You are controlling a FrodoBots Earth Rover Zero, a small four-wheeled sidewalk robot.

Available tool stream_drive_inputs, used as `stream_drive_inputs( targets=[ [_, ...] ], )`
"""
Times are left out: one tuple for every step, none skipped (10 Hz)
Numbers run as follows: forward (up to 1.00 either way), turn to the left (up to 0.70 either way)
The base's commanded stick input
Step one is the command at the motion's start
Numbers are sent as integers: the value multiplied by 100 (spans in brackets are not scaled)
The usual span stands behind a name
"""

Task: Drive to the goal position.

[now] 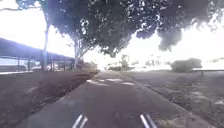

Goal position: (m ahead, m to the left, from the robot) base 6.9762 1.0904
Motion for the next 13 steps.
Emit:
stream_drive_inputs(
  targets=[
    [100, 0],
    [100, 0],
    [100, 0],
    [100, 0],
    [100, 0],
    [100, 0],
    [100, 0],
    [100, 0],
    [100, 0],
    [100, 0],
    [100, 0],
    [100, 0],
    [100, 0]
  ],
)
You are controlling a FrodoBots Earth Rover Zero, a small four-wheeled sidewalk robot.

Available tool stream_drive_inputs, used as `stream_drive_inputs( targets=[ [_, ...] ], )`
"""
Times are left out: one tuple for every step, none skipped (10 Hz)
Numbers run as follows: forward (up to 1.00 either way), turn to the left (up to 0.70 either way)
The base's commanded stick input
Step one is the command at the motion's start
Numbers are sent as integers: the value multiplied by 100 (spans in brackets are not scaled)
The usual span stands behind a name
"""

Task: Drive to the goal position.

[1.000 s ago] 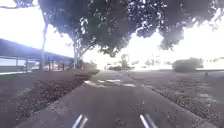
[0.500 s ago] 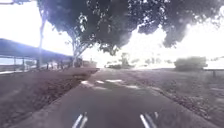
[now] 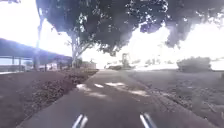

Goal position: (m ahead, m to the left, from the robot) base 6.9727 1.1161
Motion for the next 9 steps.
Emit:
stream_drive_inputs(
  targets=[
    [100, 0],
    [100, 0],
    [100, 0],
    [100, 0],
    [100, 0],
    [100, 0],
    [100, 0],
    [100, 0],
    [100, 0]
  ],
)
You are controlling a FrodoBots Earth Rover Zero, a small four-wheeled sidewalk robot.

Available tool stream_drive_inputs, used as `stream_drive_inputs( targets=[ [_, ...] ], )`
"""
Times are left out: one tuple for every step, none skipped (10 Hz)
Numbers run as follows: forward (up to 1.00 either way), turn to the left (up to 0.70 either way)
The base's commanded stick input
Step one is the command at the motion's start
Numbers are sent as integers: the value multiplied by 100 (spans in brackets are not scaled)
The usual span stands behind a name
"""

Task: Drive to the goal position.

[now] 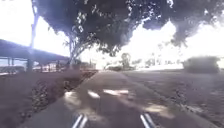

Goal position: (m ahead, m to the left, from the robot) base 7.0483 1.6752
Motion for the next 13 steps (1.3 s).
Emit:
stream_drive_inputs(
  targets=[
    [100, 0],
    [100, 0],
    [100, 0],
    [100, 0],
    [100, 0],
    [100, 0],
    [100, 0],
    [100, 0],
    [100, 0],
    [100, 0],
    [100, 0],
    [100, 0],
    [100, 0]
  ],
)
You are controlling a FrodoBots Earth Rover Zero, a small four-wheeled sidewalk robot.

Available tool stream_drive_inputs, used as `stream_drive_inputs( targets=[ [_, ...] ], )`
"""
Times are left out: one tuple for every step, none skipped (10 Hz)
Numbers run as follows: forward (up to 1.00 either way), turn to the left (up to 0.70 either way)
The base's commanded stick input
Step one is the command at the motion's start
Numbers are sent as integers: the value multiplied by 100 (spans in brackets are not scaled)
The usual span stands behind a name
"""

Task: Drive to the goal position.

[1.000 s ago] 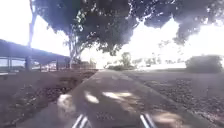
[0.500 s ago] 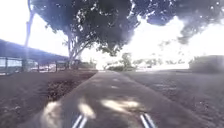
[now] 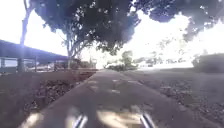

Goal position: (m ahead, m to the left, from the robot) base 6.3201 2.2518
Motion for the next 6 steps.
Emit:
stream_drive_inputs(
  targets=[
    [100, 0],
    [100, 0],
    [100, 0],
    [100, 0],
    [100, 0],
    [100, 0]
  ],
)
